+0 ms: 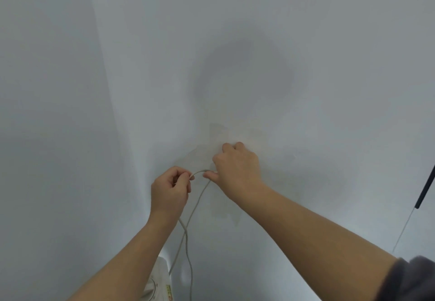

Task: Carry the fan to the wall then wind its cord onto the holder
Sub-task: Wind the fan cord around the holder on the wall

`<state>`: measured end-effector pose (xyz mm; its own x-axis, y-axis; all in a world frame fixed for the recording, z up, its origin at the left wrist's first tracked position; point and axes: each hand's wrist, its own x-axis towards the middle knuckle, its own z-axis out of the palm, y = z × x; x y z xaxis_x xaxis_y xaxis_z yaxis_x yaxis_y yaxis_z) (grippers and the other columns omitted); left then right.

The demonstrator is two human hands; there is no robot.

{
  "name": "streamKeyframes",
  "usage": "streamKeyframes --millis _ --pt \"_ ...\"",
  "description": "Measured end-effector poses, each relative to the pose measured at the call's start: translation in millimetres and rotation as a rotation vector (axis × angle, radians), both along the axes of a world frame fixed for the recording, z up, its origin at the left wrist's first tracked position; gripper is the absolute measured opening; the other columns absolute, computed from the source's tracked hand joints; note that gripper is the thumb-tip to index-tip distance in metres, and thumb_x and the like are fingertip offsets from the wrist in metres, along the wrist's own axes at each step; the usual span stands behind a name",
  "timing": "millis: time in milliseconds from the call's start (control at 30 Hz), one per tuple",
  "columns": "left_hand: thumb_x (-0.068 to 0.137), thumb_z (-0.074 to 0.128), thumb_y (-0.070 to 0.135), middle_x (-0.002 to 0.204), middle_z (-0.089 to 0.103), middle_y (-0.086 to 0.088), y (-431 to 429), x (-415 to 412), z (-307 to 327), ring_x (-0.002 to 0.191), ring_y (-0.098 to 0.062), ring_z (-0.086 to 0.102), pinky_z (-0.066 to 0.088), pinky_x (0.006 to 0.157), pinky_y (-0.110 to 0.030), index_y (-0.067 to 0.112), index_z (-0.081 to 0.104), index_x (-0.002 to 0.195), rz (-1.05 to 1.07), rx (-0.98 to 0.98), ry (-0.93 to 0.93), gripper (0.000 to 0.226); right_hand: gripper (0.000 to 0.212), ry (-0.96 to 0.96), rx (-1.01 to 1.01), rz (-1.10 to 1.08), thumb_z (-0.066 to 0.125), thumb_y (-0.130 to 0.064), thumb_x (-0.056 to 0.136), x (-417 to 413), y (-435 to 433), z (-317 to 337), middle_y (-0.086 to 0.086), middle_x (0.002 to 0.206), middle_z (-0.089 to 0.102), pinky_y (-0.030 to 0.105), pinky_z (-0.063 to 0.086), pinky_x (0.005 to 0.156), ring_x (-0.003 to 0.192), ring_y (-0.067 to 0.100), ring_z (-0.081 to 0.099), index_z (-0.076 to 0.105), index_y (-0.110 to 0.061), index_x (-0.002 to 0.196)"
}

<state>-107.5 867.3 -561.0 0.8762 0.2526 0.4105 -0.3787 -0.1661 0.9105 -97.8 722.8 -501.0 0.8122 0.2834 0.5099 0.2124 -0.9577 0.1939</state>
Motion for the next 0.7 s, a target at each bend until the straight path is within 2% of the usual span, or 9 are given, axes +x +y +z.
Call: streamKeyframes --millis 100,200,400,567,633,700 --pt "0.089 0.049 0.000 0.053 0.050 -0.011 0 -3 0 0.040 -0.021 0.039 0.031 0.038 -0.023 -0.002 0.061 0.070 -0.006 -0.025 -0.008 0.023 0.049 -0.024 0.061 -0.002 0.046 -0.061 0.088 2 5 -6 0.003 0.103 0.057 0.032 0.032 0.063 0.100 0.025 0.049 0.067 -0.018 0.100" --pt "0.089 0.048 0.003 0.050 0.050 -0.008 3 -1 -2 0.040 -0.020 0.039 0.032 0.038 -0.024 0.001 0.060 0.065 0.016 -0.044 0.010 0.027 0.044 -0.080 0.106 0.018 0.041 -0.051 0.094 2 4 -4 0.003 0.098 0.061 0.032 0.031 0.060 0.095 0.024 0.052 0.067 -0.015 0.096" --pt "0.097 0.050 0.026 0.046 0.047 -0.007 0 -2 -13 0.043 -0.018 0.040 0.035 0.048 -0.028 0.000 0.059 0.061 -0.037 0.025 0.051 0.045 0.018 -0.040 0.129 0.089 0.038 -0.023 0.096 4 -9 11 0.008 0.089 0.066 0.033 0.031 0.056 0.078 0.031 0.058 0.047 -0.013 0.107" --pt "0.095 0.052 0.034 0.041 0.046 0.005 -3 -3 -16 0.040 -0.007 0.039 0.034 0.052 -0.027 0.005 0.056 0.054 -0.045 0.166 0.069 0.050 0.034 0.035 0.284 0.263 0.047 -0.004 0.087 7 -36 15 0.003 0.088 0.062 0.034 0.042 0.062 0.077 0.026 0.055 0.046 -0.016 0.119" --pt "0.095 0.052 0.032 0.038 0.043 0.008 -3 -3 -16 0.037 -0.002 0.038 0.033 0.051 -0.025 -0.004 0.054 0.057 -0.032 0.190 0.067 0.053 0.035 0.050 0.327 0.341 0.049 0.001 0.084 9 -46 12 0.000 0.089 0.060 0.036 0.047 0.068 0.079 0.023 0.054 0.050 -0.017 0.114" --pt "0.096 0.052 0.033 0.038 0.043 0.007 -3 -3 -15 0.037 -0.003 0.038 0.033 0.050 -0.024 -0.008 0.053 0.057 -0.045 0.181 0.063 0.057 0.027 0.030 0.329 0.419 0.050 0.006 0.082 12 -53 9 0.001 0.090 0.058 0.039 0.048 0.068 0.077 0.023 0.053 0.056 -0.013 0.101"
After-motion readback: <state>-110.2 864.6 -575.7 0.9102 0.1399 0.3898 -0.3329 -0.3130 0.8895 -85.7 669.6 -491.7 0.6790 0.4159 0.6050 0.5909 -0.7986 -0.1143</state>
